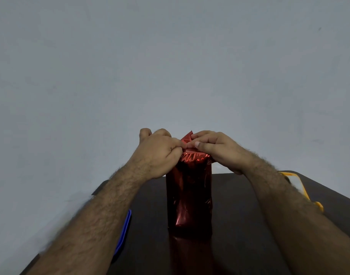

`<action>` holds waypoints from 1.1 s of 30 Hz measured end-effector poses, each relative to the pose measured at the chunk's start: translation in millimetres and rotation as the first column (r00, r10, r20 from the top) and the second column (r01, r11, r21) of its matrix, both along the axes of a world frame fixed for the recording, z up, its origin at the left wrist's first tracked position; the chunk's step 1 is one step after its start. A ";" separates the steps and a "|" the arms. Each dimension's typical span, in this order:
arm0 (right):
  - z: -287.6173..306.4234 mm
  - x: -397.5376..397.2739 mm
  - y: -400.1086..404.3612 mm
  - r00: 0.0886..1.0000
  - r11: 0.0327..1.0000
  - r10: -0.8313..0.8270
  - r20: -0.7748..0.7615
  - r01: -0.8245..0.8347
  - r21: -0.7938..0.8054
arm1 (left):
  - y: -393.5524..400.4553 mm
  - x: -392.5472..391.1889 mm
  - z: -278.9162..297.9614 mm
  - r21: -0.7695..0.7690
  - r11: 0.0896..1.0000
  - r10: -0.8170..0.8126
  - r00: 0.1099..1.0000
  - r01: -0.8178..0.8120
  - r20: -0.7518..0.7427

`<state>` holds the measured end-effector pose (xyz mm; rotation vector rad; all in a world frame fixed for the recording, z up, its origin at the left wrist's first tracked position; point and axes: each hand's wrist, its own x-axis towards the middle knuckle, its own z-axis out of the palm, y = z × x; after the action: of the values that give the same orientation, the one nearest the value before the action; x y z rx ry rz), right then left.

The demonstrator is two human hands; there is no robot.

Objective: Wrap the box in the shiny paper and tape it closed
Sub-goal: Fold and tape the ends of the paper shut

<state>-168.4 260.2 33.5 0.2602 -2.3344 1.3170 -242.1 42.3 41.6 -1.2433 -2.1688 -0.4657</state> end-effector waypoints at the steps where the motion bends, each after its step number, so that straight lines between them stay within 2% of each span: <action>1: 0.0 0.0 -0.7 1.000 1.000 -0.005 0.004 0.005 -0.014 | 0.9 0.0 -1.2 0.001 1.000 0.006 1.000 -0.006 0.019; 4: 3.4 6.9 -5.6 0.998 0.998 0.031 0.048 -0.029 -0.050 | 4.8 -2.4 -4.7 0.026 1.000 0.014 0.994 -0.017 0.107; 8: 7.4 15.2 -1.2 0.993 0.989 0.098 0.064 -0.104 0.103 | 4.0 -9.4 -4.4 0.077 0.997 0.001 0.983 -0.016 0.184; 11: 6.3 12.4 2.7 0.999 0.974 0.007 0.044 -0.016 0.224 | -1.5 -11.3 -1.7 0.075 0.997 0.005 0.979 -0.020 0.204; 15: 2.9 10.0 6.1 1.000 0.949 0.004 -0.024 0.004 0.315 | -5.3 -8.6 2.4 0.054 0.998 0.028 0.987 -0.037 0.159; 19: 7.3 14.6 14.5 0.994 0.877 -0.102 -0.049 0.113 0.466 | -0.5 -5.7 1.1 0.052 0.998 0.025 0.993 -0.031 0.119; 24: 9.1 16.2 13.4 0.991 0.855 -0.120 -0.058 0.133 0.501 | 6.0 -6.1 -6.3 0.066 0.996 0.050 0.996 -0.055 0.080; 28: 10.9 16.8 9.7 0.992 0.896 -0.112 -0.052 0.123 0.427 | 7.9 -2.9 -7.7 0.073 0.996 0.037 0.996 -0.042 0.076; 31: 14.9 22.6 7.7 0.993 0.909 -0.102 -0.063 0.119 0.399 | 6.6 -3.6 -6.0 0.140 0.990 0.001 0.991 -0.020 0.132; 33: 17.0 24.2 6.5 0.991 0.907 -0.096 -0.096 0.127 0.403 | 5.8 -3.5 -5.4 0.193 0.981 -0.048 0.972 0.002 0.231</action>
<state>-144.1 266.7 50.5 0.2918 -2.5003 0.7404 -245.6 48.1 36.2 -1.1592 -2.2401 -0.8501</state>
